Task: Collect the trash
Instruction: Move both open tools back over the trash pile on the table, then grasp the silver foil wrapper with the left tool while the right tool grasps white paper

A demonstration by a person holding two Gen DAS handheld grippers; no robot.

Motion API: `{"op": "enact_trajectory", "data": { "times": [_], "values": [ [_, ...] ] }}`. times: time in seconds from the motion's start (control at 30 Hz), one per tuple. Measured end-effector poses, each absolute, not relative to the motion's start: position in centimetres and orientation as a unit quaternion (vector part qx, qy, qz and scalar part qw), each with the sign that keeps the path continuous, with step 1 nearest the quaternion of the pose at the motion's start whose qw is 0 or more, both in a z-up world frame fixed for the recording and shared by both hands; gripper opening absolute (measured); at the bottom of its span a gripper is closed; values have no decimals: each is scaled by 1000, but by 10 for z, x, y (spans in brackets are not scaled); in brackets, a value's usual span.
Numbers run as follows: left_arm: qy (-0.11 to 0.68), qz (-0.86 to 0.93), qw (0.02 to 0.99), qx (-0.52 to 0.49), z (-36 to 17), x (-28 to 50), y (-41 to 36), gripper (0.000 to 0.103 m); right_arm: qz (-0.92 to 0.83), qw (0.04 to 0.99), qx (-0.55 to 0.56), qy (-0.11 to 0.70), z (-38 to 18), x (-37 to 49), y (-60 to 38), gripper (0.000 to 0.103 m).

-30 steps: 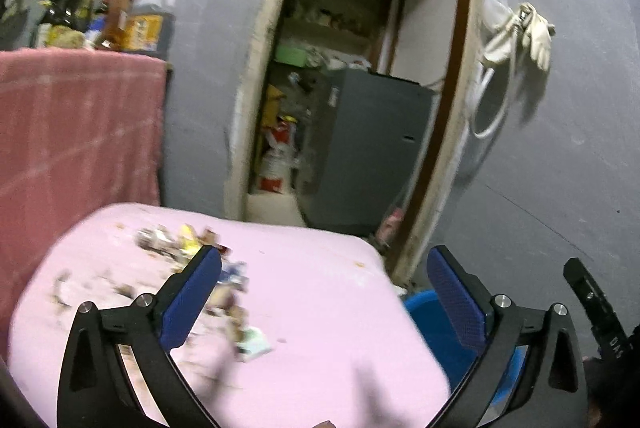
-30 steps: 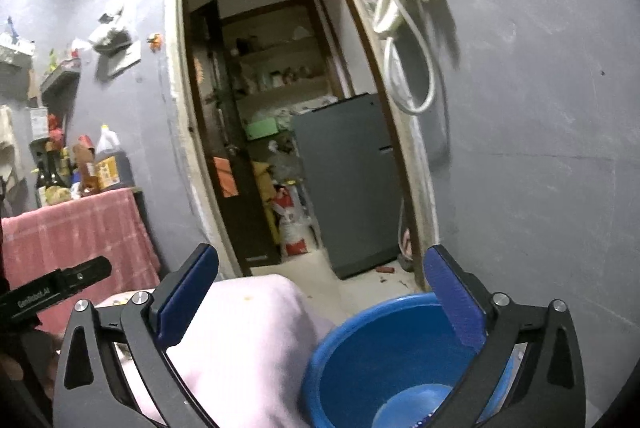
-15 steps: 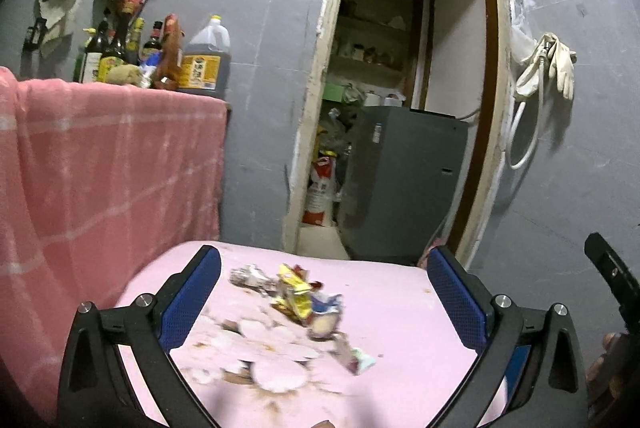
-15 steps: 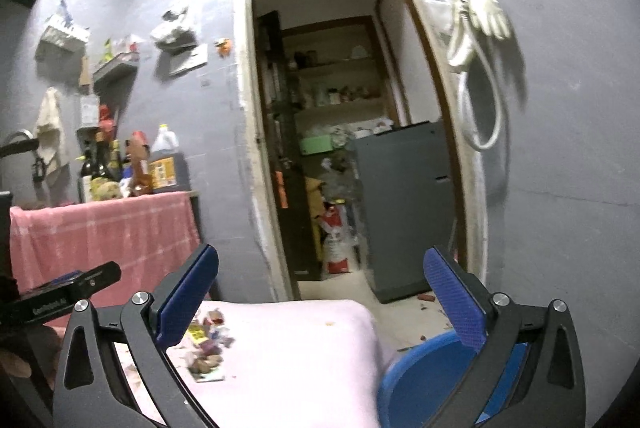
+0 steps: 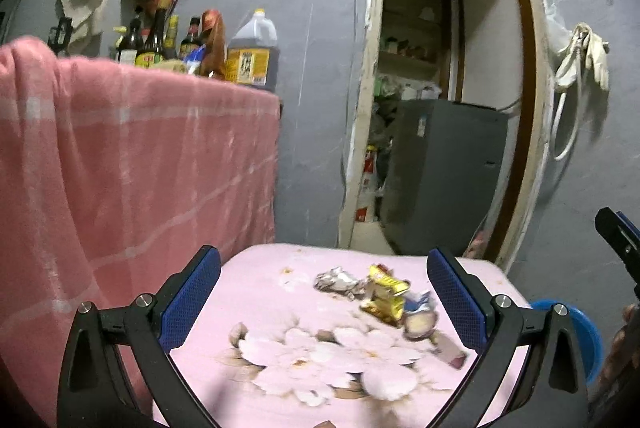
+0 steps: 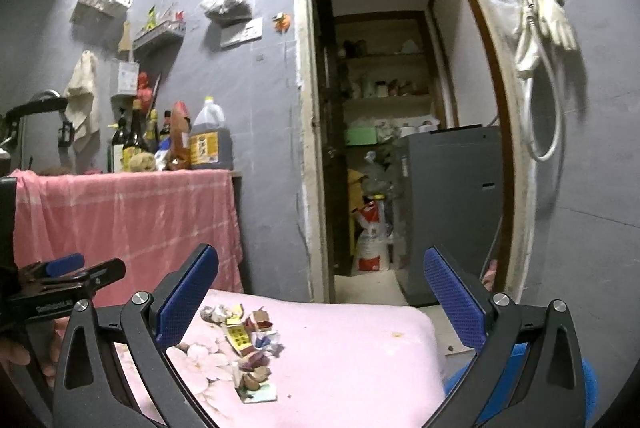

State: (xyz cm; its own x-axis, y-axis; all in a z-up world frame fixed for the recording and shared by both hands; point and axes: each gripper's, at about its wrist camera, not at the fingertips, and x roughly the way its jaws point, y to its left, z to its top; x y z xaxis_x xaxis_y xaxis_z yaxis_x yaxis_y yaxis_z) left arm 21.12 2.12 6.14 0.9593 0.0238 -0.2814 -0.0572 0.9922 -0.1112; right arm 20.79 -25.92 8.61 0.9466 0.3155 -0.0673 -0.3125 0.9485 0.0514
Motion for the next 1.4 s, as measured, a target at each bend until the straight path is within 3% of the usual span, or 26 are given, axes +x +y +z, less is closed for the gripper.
{"op": "enact_trajectory", "data": {
  "times": [0.67,0.83,0.97,1.07,1.23,1.4],
  "values": [
    [284,11,959,-20,3,303,41,101,191,956,-22,220,26,288,-232,103],
    [302,-9,953,-24,0,324,41,99,213,944,-22,250,22,306,-229,89],
    [324,-32,945,-37,-1,341,41,90,233,928,-22,288,16,325,-219,85],
    [344,-50,936,-56,-3,355,43,77,256,912,-10,321,11,338,-212,76],
    [365,-59,927,-67,-5,371,42,66,266,893,3,363,0,357,-201,73],
    [387,-68,915,-90,-9,390,44,51,272,876,3,398,-9,371,-191,60]
  ]
}}
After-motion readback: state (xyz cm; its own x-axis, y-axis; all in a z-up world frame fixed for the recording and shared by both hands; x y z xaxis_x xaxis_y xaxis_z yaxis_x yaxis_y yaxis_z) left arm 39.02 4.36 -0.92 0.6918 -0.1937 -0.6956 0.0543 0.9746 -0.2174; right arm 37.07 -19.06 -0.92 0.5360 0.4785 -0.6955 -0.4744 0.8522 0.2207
